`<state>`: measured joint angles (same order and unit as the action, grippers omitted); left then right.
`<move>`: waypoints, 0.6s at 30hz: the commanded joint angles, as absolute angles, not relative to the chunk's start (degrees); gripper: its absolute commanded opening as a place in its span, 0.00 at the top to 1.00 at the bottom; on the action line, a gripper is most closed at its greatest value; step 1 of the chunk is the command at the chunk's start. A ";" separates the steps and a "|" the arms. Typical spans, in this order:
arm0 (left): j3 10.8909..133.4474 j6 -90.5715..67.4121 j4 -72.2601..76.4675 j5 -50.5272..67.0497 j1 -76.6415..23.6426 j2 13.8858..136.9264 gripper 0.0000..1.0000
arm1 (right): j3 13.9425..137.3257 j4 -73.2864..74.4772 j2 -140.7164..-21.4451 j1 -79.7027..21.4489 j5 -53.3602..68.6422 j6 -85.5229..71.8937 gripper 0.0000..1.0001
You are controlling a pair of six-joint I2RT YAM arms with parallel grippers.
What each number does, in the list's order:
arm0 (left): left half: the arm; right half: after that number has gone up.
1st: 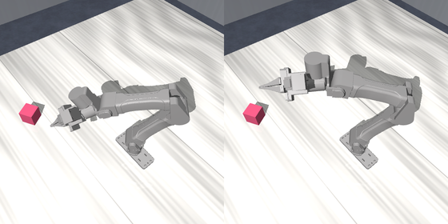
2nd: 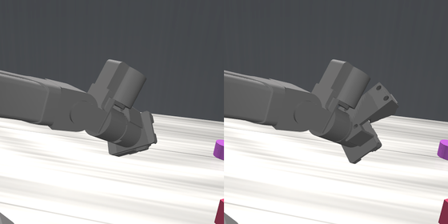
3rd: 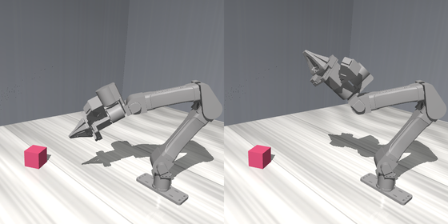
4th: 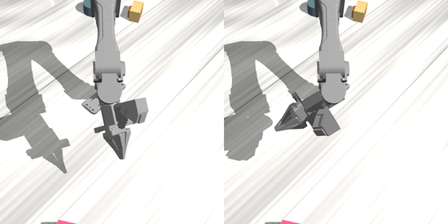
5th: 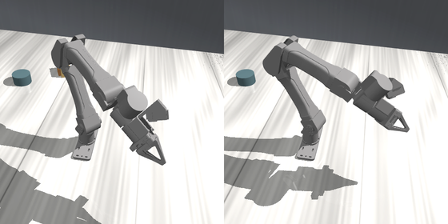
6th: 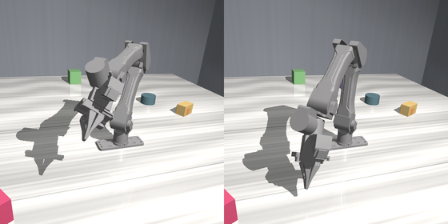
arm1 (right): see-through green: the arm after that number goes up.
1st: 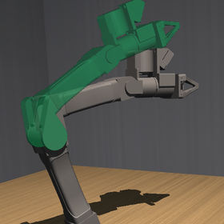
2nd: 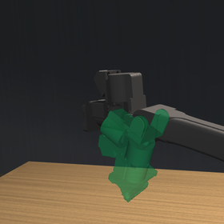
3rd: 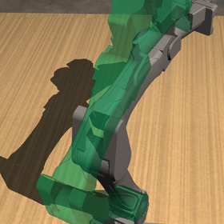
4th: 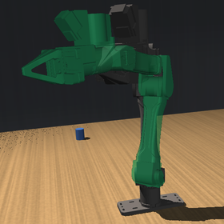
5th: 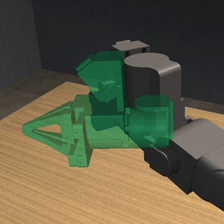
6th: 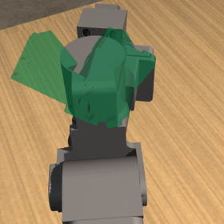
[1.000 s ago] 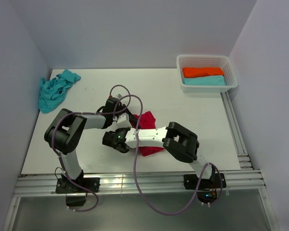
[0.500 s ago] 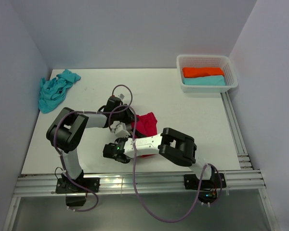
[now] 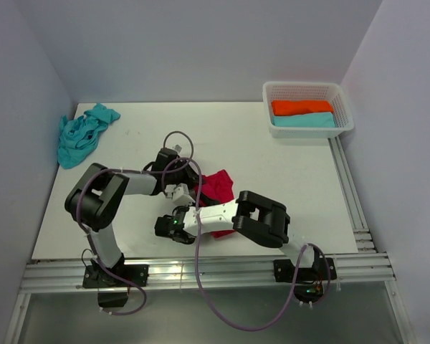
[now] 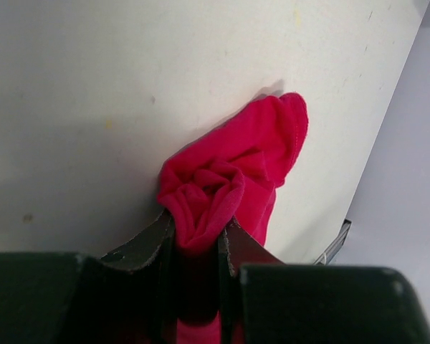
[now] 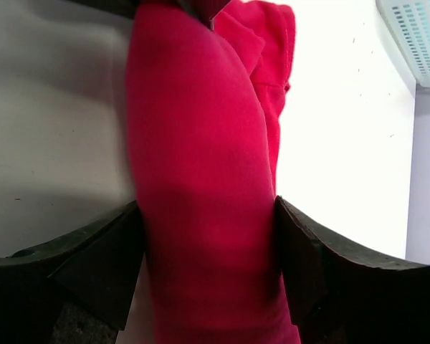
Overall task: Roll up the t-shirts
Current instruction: Roll the tshirt
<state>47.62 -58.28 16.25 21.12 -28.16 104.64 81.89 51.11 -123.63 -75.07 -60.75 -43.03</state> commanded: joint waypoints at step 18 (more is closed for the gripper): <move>41.31 -62.05 16.09 16.88 -28.92 92.66 0.61 | 68.74 38.70 -112.27 -70.93 -44.67 -41.84 1.00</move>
